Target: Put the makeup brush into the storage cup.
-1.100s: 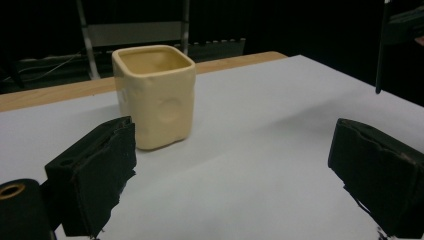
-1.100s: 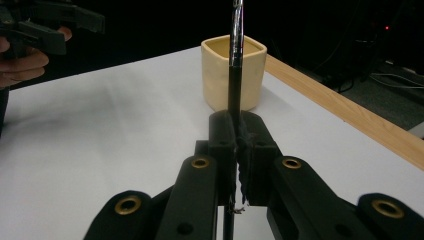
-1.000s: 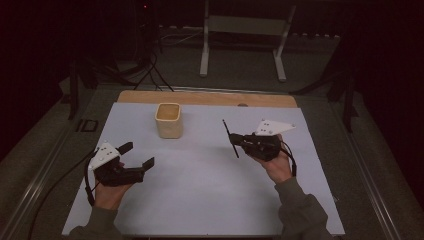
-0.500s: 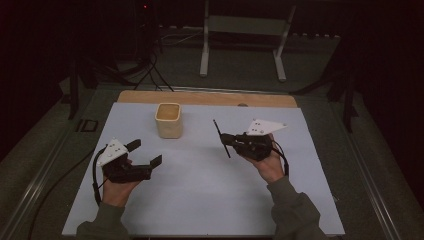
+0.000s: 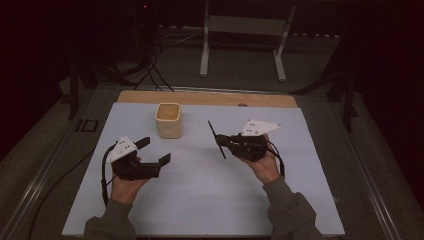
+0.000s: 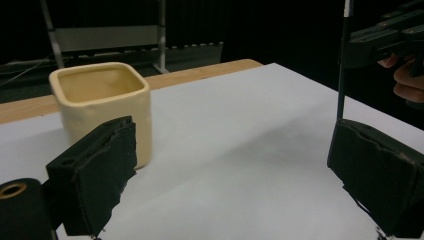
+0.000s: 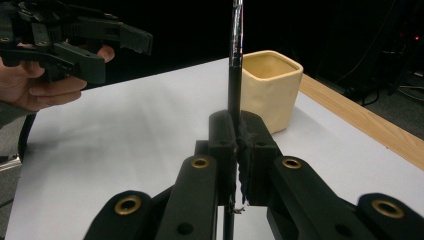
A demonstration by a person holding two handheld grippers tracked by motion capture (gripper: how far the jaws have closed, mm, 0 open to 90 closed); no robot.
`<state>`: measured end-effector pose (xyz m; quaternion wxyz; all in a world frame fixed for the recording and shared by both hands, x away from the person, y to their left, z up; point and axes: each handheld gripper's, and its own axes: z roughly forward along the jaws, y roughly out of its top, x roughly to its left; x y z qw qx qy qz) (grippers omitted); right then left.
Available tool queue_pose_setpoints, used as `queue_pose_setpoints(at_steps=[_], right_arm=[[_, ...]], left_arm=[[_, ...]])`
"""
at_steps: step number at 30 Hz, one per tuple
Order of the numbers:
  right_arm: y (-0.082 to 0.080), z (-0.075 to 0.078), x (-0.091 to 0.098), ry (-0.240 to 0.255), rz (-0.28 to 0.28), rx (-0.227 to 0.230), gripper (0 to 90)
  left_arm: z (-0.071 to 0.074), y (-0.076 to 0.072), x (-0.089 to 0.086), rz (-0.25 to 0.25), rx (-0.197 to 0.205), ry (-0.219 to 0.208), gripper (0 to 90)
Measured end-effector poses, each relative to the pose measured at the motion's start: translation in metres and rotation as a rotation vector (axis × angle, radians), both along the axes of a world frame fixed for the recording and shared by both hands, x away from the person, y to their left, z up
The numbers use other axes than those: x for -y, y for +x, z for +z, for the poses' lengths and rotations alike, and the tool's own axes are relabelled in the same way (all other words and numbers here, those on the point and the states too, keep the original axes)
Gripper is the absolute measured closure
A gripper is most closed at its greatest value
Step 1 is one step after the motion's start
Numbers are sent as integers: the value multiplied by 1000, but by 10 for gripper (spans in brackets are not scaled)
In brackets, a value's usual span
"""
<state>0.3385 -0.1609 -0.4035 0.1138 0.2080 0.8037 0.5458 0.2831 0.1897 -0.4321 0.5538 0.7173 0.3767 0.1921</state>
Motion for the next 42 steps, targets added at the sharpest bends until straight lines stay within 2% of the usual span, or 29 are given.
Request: queue_pose_setpoints(at_steps=[16, 42], right_arm=[[-1, -1, -12, 3, 26, -5, 854], [-3, -1, -40, 15, 77, -7, 854]], left_arm=[[11, 15, 22, -34, 2, 14, 82], [23, 24, 45, -87, 29, -13, 111]])
